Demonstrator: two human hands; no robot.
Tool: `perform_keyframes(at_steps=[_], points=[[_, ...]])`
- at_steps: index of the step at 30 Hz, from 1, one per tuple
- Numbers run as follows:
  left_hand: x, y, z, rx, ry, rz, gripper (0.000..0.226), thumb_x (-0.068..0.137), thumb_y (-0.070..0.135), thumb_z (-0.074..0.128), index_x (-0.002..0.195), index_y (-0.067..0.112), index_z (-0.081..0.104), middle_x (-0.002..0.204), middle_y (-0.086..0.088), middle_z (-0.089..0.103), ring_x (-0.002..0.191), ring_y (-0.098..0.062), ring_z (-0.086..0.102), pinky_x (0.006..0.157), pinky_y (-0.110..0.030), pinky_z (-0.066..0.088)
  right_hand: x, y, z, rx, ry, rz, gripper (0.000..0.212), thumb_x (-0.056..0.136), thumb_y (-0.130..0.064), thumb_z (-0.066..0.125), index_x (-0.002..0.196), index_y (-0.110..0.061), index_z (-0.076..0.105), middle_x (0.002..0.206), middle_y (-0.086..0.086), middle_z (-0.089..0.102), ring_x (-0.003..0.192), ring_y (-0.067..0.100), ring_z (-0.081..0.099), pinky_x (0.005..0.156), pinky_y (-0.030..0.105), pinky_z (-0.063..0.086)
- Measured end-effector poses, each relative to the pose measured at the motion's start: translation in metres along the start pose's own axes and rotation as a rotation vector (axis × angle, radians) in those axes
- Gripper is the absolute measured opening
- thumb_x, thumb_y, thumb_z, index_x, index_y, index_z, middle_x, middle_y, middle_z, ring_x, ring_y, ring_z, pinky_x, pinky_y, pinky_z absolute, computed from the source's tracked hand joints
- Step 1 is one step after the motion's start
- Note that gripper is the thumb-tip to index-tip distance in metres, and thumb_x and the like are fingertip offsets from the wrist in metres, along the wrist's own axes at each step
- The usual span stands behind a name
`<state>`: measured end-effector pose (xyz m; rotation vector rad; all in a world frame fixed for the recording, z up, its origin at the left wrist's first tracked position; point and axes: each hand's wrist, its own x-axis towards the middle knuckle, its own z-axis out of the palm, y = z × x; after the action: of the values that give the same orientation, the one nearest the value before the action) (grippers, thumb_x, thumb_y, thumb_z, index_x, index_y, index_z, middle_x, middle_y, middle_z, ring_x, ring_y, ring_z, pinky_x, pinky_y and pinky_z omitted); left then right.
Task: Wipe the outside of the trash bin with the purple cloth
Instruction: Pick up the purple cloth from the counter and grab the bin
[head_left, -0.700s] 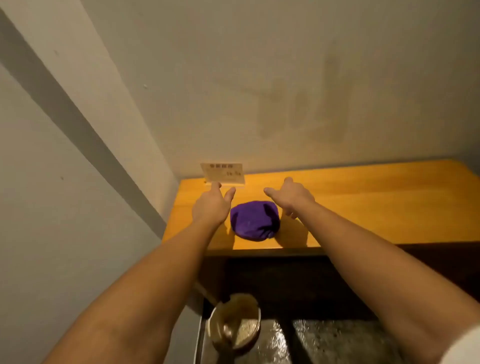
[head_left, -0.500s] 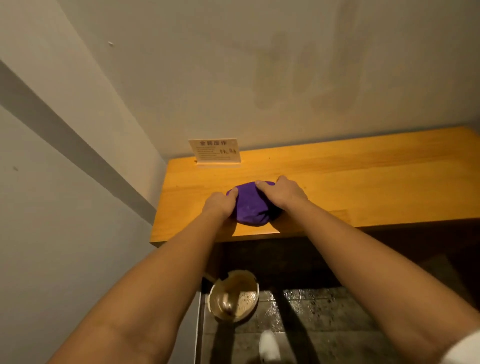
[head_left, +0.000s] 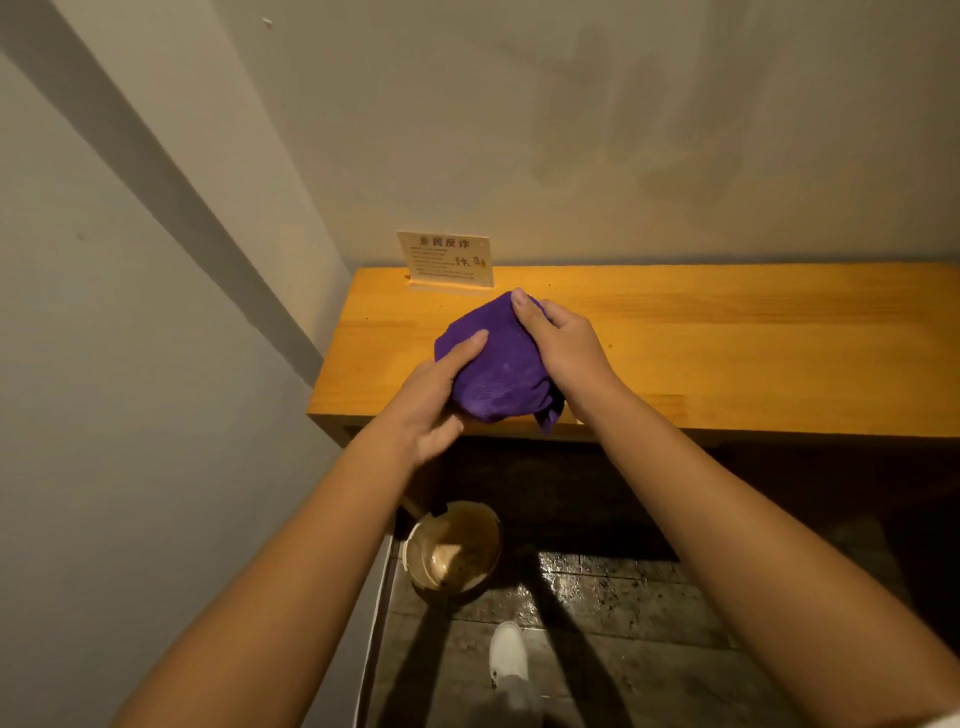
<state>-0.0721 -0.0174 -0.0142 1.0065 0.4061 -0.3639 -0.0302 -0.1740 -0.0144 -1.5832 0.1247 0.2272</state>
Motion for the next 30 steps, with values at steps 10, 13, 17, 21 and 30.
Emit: perform_keyframes(at_steps=[10,13,17,21,30], points=[[-0.068,-0.110,0.008,0.143,0.406,0.196,0.022,0.093,0.010,0.074,0.115,0.012,0.072,0.115,-0.013,0.076,0.111,-0.029,0.071,0.096,-0.045,0.058,-0.118,0.106,-0.048,0.010,0.270,0.135,0.087,0.083,-0.030,0.084,0.155,-0.035,0.035,0.150,0.001,0.049,0.114,0.010,0.061,0.094,0.038,0.058],[-0.083,-0.149,0.019,0.326,0.493,0.275,0.021,0.096,0.018,0.070,0.116,0.024,0.068,0.111,-0.001,0.073,0.110,-0.020,0.069,0.096,-0.042,0.058,-0.138,0.129,-0.061,0.025,0.243,0.217,0.082,0.073,-0.063,0.076,0.146,-0.040,0.045,0.139,-0.002,0.058,0.117,0.015,0.062,0.095,0.047,0.058],[-0.078,-0.197,0.022,0.325,0.320,0.103,0.018,0.098,0.025,0.068,0.115,0.027,0.070,0.116,-0.003,0.075,0.112,-0.021,0.071,0.101,-0.043,0.057,-0.146,0.153,-0.037,0.234,0.079,0.489,0.093,0.064,-0.077,0.072,0.143,-0.033,0.051,0.134,0.002,0.063,0.116,0.025,0.064,0.095,0.052,0.058],[-0.062,-0.228,-0.008,0.240,0.202,-0.227,0.044,0.104,0.048,0.050,0.130,0.017,0.068,0.130,-0.008,0.073,0.126,-0.025,0.067,0.106,-0.042,0.053,-0.137,0.201,-0.041,0.350,0.199,0.678,0.065,0.079,-0.053,0.080,0.134,-0.025,0.059,0.121,0.005,0.069,0.105,0.027,0.068,0.090,0.046,0.060],[0.051,-0.328,-0.167,0.521,0.473,-0.397,0.046,0.106,0.046,0.046,0.134,0.013,0.064,0.124,-0.014,0.072,0.111,-0.033,0.069,0.093,-0.044,0.053,-0.077,0.396,-0.070,0.257,0.297,0.648,0.012,0.096,-0.031,0.069,0.084,-0.031,0.066,0.094,-0.004,0.069,0.095,0.023,0.065,0.095,0.043,0.054]])
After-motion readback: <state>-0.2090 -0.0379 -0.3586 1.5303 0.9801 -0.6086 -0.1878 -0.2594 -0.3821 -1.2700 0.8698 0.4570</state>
